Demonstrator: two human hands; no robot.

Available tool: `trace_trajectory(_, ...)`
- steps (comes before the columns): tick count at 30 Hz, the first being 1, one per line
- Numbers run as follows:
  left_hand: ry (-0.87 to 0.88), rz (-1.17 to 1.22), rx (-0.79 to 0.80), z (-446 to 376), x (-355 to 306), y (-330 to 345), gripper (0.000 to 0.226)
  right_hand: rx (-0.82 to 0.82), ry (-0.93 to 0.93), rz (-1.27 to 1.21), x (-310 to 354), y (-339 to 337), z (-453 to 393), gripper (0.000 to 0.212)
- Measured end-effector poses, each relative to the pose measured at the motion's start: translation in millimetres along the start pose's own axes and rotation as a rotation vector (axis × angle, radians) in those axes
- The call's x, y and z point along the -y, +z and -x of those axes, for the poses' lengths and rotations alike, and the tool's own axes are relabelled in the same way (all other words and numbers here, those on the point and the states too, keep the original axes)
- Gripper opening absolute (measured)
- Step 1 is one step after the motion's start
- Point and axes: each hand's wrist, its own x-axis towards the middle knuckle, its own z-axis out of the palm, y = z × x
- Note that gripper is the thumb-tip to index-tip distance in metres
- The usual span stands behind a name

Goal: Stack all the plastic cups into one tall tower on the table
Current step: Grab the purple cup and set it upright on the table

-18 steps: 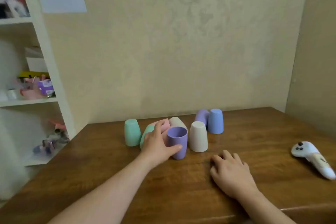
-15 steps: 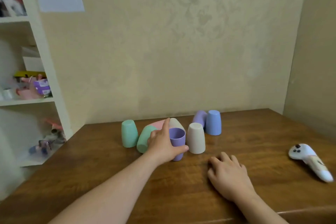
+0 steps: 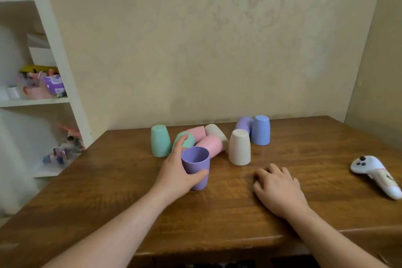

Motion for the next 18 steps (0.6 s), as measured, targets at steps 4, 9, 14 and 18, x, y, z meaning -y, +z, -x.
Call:
trace_trajectory(4,-0.038,0.074,0.084,5.3,8.5,7.8,0.143,-0.029,0.002,0.025,0.5,2.3,1.5,0.042)
trace_trajectory(9,-0.129,0.149,0.071,9.5,20.7,13.6,0.138,-0.008,0.044,-0.027,3.3,-9.7,2.0,0.049)
trace_trajectory(14,-0.089,0.063,0.116,2.3,27.4,20.1,0.115,-0.167,-0.087,0.036,29.3,-44.5,-54.0,0.072)
trace_trajectory(18,-0.072,0.000,0.107,4.3,27.1,18.5,0.106,-0.209,-0.358,0.541,60.5,-57.4,-90.0,0.115)
